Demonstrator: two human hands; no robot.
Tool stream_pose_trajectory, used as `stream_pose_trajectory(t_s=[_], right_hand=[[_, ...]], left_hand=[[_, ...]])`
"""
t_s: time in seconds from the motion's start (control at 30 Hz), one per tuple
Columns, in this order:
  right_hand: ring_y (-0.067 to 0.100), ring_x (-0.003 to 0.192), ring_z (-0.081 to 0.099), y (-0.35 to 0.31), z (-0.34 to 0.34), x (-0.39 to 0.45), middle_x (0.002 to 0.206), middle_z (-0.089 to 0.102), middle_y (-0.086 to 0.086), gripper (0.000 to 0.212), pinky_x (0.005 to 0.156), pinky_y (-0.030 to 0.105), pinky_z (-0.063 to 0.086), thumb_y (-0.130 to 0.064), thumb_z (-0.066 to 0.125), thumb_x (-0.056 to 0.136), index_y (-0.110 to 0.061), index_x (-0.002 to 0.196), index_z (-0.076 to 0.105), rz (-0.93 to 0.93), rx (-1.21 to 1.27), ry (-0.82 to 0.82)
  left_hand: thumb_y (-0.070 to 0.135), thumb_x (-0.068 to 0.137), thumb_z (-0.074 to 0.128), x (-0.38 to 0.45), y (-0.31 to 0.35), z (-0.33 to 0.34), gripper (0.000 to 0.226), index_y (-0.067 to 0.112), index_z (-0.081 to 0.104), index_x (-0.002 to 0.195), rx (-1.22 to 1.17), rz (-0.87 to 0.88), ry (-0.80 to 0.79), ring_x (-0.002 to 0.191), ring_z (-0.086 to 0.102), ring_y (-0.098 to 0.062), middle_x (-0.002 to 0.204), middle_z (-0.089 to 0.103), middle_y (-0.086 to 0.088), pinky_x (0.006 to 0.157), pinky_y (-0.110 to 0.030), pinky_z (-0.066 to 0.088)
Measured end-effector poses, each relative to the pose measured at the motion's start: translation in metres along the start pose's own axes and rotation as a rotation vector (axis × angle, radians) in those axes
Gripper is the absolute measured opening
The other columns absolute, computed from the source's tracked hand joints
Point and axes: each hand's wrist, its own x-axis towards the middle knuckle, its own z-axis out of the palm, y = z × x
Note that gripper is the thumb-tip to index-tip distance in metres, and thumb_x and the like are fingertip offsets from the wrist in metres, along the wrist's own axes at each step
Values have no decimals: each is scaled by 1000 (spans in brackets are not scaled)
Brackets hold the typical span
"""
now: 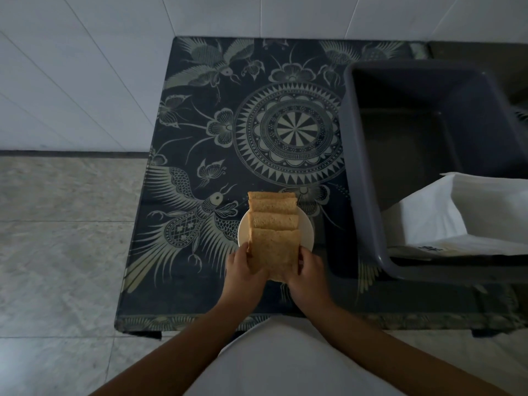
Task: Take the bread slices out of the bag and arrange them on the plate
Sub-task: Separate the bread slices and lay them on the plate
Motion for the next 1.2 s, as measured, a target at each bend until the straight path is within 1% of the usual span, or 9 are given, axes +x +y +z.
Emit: stream_pose_trajectory(t_s=[0.13,0.3,0.5,0.67,0.73,0.83,0.97,1.1,1.2], right_hand=[[30,114,60,3,0,5,130,55,18,48,95,49,54,-20,68,90,-6,133,54,-17,-11,-35],[28,116,59,4,-2,9,132,55,15,47,98,50,53,-21,65,90,-12,135,54,-14,7,-80],[25,115,59,7,-7,13,131,53,13,48,97,49,54,-28,68,90,-14,134,56,-1,-13,-73],[20,118,55,7,-16,18,136,48,5,51,98,47,53,-29,65,89,-20,137,52,0,-70,-115],[21,120,54,6,-22,25,137,50,4,51,98,48,51,-31,64,89,-20,138,51,9,-48,-55],[26,105,65,4,-33,37,114,67,7,25,81,40,53,-29,59,93,-20,115,63,31,119,19],[26,103,66,4,-36,45,108,71,6,25,82,38,50,-28,49,100,-19,117,64,41,250,-56],[17,115,62,10,-33,50,124,67,-1,34,94,35,47,-29,40,106,-23,132,60,75,358,-75],[20,137,47,15,-33,53,150,50,4,48,116,45,35,-36,35,107,-17,150,42,145,399,-70]], left_hand=[[19,84,62,3,-1,-2,61,20,38,141,34,-3,14,103,45,-12,124,34,0,74,-20,41],[21,86,60,8,0,-2,60,17,39,143,33,-11,3,91,46,-1,121,38,0,59,-10,37],[22,84,60,8,-4,0,61,16,42,142,16,9,-41,104,46,-14,126,42,-5,64,-11,39],[22,88,60,15,-4,-10,54,18,44,140,-73,5,-17,116,51,-21,132,48,-3,86,-38,53],[27,93,57,17,3,-15,36,25,53,128,-263,-5,-25,112,58,-17,121,60,7,85,-35,51],[32,87,51,27,14,-21,21,24,63,101,-436,9,-81,90,63,-8,89,67,14,77,-29,47],[43,90,40,37,17,-19,55,6,54,129,-464,30,-157,112,58,-29,114,64,-6,86,-36,47],[50,97,29,42,11,-14,54,23,52,138,-495,-2,-203,127,54,-23,136,60,-6,107,-51,40],[51,102,22,44,7,-13,51,31,48,142,-501,-25,-236,129,53,-19,139,59,-2,110,-55,37]])
